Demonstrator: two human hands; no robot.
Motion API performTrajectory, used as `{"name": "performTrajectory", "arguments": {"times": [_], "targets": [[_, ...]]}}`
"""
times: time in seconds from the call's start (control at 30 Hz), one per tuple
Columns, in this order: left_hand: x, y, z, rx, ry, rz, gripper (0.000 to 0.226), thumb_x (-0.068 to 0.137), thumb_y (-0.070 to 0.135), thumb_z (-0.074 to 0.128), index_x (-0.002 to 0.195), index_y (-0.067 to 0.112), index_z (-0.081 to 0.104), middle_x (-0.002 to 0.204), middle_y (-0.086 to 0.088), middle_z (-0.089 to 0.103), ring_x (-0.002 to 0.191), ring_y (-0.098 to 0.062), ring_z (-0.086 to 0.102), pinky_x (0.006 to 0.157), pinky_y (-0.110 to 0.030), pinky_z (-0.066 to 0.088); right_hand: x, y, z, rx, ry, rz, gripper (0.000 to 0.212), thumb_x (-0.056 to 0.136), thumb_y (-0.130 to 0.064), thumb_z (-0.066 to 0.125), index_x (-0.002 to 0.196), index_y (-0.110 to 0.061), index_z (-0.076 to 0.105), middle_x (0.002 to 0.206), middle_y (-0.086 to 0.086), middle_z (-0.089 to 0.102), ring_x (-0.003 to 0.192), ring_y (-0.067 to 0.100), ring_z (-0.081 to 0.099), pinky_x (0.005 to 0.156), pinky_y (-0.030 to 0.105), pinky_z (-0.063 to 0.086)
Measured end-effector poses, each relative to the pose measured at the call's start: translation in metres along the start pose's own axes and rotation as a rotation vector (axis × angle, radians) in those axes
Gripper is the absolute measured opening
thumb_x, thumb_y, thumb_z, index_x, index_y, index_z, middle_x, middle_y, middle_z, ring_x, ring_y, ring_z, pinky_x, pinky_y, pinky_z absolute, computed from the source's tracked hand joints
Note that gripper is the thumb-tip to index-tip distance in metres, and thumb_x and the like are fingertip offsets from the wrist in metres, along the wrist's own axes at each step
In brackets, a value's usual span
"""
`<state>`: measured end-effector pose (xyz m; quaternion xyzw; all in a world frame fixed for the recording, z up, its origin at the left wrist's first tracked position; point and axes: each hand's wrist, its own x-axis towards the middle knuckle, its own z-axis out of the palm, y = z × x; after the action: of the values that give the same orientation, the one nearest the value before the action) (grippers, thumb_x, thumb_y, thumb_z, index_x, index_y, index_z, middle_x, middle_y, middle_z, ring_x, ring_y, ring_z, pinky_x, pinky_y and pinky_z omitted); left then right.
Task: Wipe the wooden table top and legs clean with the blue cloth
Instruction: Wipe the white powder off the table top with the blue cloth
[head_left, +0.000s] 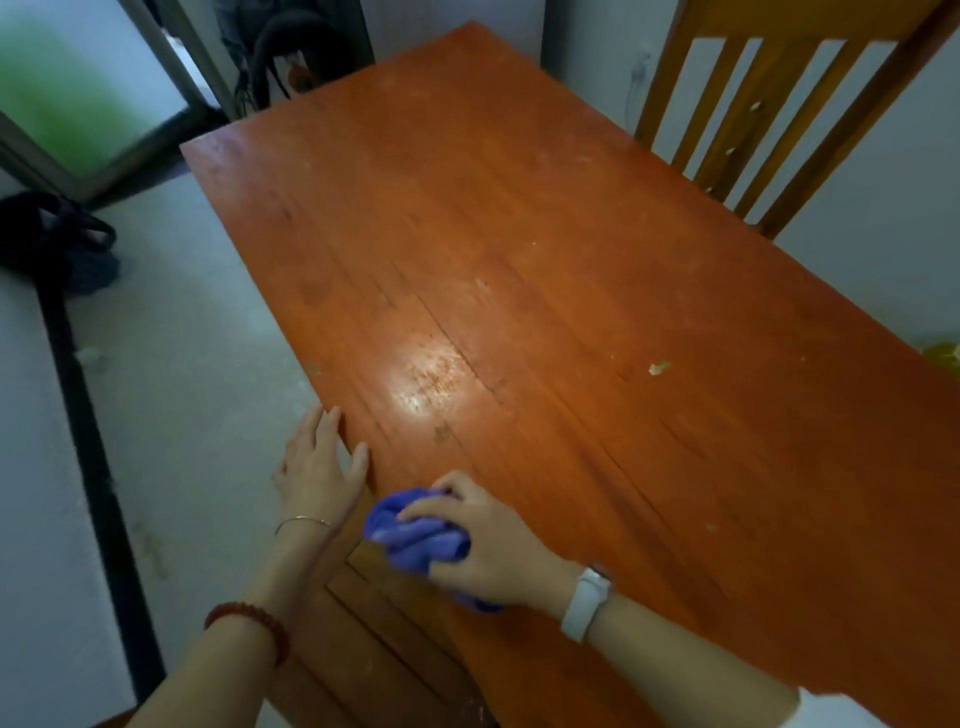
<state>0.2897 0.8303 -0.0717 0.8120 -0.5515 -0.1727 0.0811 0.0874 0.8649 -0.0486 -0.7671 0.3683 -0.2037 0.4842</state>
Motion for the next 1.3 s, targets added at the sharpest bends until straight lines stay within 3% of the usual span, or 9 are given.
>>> {"name": "performTrajectory", "arguments": {"times": [0.17,0.23,0.37,0.57,0.73,0.93,1.03,1.17,1.3], "targets": [[-0.002,-0.018,0.004,-0.028,-0.098,0.065,0.063,0.091,0.04,0.045,0.144,0.017,0.021,0.151,-0.004,0.023,0.139,-0.025,0.019,0.113,-0.048,0.021,0.032,0.025,-0.046,-0.328,0.655,0.419,0.045,0.072,-0.027,0.06,0.116,-0.021,0.058,0.116,0.009,0.046,0.107,0.031,0.05,0.074,0.035,0.047],[-0.001,-0.02,0.002,-0.077,-0.108,0.084,0.062,0.09,0.038,0.049,0.143,0.016,0.024,0.151,-0.005,0.025,0.138,-0.026,0.022,0.113,-0.045,0.021,0.035,0.017,-0.023,-0.405,0.498,0.303,0.045,0.071,-0.026,0.06,0.116,-0.021,0.058,0.119,0.012,0.046,0.107,0.034,0.048,0.073,0.039,0.05],[0.004,-0.028,-0.004,-0.153,-0.046,0.109,0.049,0.088,0.025,0.056,0.135,0.015,0.043,0.144,-0.011,0.038,0.131,-0.031,0.035,0.109,-0.045,0.027,0.03,-0.014,0.023,-0.123,-0.19,-0.038,0.043,0.076,-0.027,0.059,0.119,-0.021,0.056,0.112,0.006,0.046,0.098,0.024,0.05,0.075,0.035,0.047],[0.032,-0.001,-0.019,-0.057,-0.003,0.032,0.05,0.091,0.035,0.047,0.138,0.02,0.037,0.15,-0.007,0.026,0.136,-0.028,0.025,0.109,-0.048,0.027,0.08,0.029,-0.076,-0.153,0.575,0.233,0.053,0.068,-0.033,0.054,0.118,-0.017,0.057,0.11,0.005,0.046,0.104,0.026,0.054,0.087,0.036,0.045],[0.077,0.039,-0.021,0.016,-0.044,0.045,0.061,0.091,0.045,0.042,0.144,0.024,0.019,0.155,-0.002,0.007,0.142,-0.024,0.004,0.115,-0.045,0.016,0.122,0.074,-0.171,-0.432,0.78,0.473,0.047,0.082,-0.018,0.06,0.127,-0.017,0.048,0.126,0.016,0.039,0.117,0.034,0.04,0.088,0.042,0.042],[0.085,0.026,-0.005,0.093,0.03,0.055,0.053,0.093,0.047,0.033,0.143,0.029,0.023,0.154,0.002,0.015,0.142,-0.02,0.008,0.115,-0.039,0.01,0.175,0.093,-0.198,-0.579,0.764,0.707,0.047,0.087,-0.024,0.052,0.131,-0.02,0.038,0.137,0.016,0.028,0.119,0.037,0.031,0.081,0.043,0.041],[0.089,0.021,-0.006,0.044,0.059,0.069,0.046,0.095,0.04,0.033,0.14,0.029,0.031,0.152,0.001,0.023,0.141,-0.02,0.012,0.115,-0.038,0.011,0.204,0.075,-0.143,-0.64,0.569,0.402,0.048,0.083,-0.026,0.056,0.129,-0.026,0.043,0.135,0.008,0.035,0.115,0.034,0.036,0.081,0.039,0.043],[0.089,0.021,-0.008,0.004,0.051,0.066,0.044,0.096,0.031,0.035,0.14,0.027,0.032,0.151,0.0,0.024,0.141,-0.021,0.014,0.116,-0.038,0.012,0.208,0.047,-0.109,-0.266,0.092,-0.004,0.05,0.07,-0.029,0.054,0.119,-0.022,0.057,0.116,0.007,0.052,0.107,0.024,0.05,0.092,0.038,0.042],[0.089,0.016,-0.013,0.012,0.033,0.099,0.043,0.098,0.028,0.031,0.141,0.029,0.029,0.152,0.003,0.021,0.141,-0.018,0.011,0.116,-0.035,0.009,0.208,0.068,-0.165,-0.334,0.564,0.218,0.053,0.071,-0.036,0.05,0.122,-0.023,0.055,0.125,0.01,0.048,0.115,0.03,0.045,0.094,0.038,0.039]]}}
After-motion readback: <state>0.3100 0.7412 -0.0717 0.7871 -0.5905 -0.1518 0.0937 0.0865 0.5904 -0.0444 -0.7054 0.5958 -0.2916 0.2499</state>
